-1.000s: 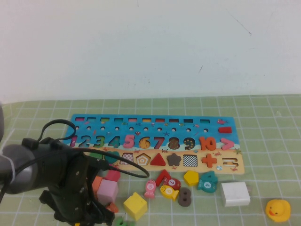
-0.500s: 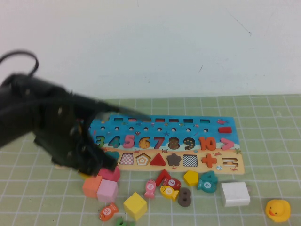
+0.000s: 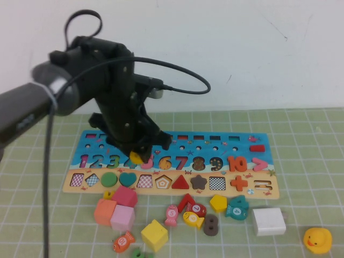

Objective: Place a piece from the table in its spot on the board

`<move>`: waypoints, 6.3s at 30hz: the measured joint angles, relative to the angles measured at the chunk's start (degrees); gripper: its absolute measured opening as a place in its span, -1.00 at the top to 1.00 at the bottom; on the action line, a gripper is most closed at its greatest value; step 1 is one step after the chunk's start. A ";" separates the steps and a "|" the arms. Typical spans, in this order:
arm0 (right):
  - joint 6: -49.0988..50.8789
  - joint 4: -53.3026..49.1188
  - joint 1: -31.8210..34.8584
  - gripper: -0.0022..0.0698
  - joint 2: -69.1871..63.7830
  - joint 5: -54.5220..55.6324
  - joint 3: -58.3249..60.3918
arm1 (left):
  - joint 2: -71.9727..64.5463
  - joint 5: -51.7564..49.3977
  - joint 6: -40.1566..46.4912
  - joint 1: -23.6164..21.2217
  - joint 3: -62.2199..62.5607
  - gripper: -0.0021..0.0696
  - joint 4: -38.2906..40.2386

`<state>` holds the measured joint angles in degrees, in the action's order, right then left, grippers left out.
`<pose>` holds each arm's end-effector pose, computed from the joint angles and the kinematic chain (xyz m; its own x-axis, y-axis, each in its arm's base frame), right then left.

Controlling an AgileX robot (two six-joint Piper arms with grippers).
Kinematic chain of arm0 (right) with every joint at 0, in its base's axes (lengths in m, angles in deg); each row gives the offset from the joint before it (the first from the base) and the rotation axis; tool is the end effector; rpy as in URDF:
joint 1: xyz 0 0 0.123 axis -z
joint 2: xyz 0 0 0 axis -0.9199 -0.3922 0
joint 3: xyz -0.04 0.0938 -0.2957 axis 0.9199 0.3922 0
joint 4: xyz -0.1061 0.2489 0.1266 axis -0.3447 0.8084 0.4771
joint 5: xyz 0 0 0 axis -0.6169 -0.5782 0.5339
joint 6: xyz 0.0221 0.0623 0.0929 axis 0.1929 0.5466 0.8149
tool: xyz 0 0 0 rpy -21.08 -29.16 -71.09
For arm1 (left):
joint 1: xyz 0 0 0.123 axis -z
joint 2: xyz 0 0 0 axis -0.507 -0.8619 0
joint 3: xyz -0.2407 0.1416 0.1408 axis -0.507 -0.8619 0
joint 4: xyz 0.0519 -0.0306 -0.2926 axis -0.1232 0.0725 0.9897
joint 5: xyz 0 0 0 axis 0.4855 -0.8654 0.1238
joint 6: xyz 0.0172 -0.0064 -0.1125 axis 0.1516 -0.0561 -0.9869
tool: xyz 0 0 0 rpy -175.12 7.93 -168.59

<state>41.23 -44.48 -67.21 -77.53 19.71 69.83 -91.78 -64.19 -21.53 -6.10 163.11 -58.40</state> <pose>0.0948 -0.0044 0.1662 -0.2782 0.0042 -0.9605 0.0377 0.9993 -0.0065 0.4357 -0.2005 0.2523 -0.8951 0.3348 -0.2944 0.3624 0.9310 -0.0429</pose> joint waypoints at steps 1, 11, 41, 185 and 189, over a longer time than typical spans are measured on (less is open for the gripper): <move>0.00 0.00 0.00 0.94 0.00 0.00 0.00 | -1.23 -0.16 0.08 0.00 1.00 0.21 0.45; 0.00 0.00 0.00 0.94 0.00 0.00 0.00 | -11.42 0.31 0.22 0.00 8.94 0.21 3.28; 0.00 0.00 0.00 0.94 0.00 0.00 0.00 | -20.62 9.96 2.93 0.00 13.27 0.21 3.98; 0.00 0.00 0.00 0.94 0.00 0.00 0.00 | 111.80 39.21 1.36 -15.30 -87.02 0.94 -3.23; 0.00 0.00 0.00 0.94 0.00 0.00 0.00 | 112.04 39.60 1.36 -19.37 -91.80 0.94 -2.53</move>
<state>41.23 -44.48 -67.21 -77.53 19.71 69.83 20.26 -24.60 -20.17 -25.47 71.30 -60.93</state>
